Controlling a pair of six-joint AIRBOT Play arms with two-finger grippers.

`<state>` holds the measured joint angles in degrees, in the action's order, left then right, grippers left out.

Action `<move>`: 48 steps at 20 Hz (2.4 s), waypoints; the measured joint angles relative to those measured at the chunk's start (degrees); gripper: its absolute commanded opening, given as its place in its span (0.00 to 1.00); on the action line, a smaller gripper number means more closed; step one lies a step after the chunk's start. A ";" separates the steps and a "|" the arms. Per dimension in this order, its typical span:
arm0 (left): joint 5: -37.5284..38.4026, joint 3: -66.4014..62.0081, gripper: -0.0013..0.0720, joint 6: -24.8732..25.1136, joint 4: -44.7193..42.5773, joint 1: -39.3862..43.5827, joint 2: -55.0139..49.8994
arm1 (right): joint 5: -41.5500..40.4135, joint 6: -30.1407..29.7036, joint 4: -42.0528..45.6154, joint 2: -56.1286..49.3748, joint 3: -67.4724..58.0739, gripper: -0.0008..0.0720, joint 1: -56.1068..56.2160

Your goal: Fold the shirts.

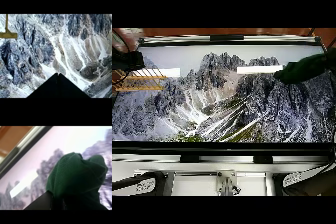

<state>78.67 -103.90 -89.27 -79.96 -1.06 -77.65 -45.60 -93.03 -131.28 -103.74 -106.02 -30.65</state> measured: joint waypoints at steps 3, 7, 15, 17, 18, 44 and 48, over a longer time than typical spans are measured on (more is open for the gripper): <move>0.02 0.00 0.06 0.00 0.02 1.11 0.00 | -5.64 8.72 6.93 -0.63 1.84 0.11 -2.62; 0.00 0.00 0.06 0.02 -0.13 1.70 0.00 | -16.35 15.72 12.41 -0.55 5.90 0.11 -3.39; 0.00 0.00 0.06 1.42 -0.17 1.88 0.00 | -24.65 24.98 15.78 4.55 10.67 0.11 -2.69; 0.00 0.00 0.06 2.08 -0.17 1.88 0.00 | -25.33 26.32 16.04 5.09 11.56 0.11 -2.43; 0.00 0.00 0.06 2.47 -0.17 1.88 0.00 | -25.49 26.49 16.33 5.29 12.41 0.11 -2.12; 0.00 -0.02 0.06 3.96 -0.20 1.88 -0.33 | -23.61 35.32 36.22 15.41 18.97 0.72 1.38; 0.00 -0.02 0.06 4.24 -0.22 2.32 -1.88 | -22.05 31.01 38.95 21.33 14.56 0.72 2.45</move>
<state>78.67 -103.92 -85.03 -80.18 1.26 -79.53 -67.66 -62.02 -92.33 -82.41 -91.46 -28.21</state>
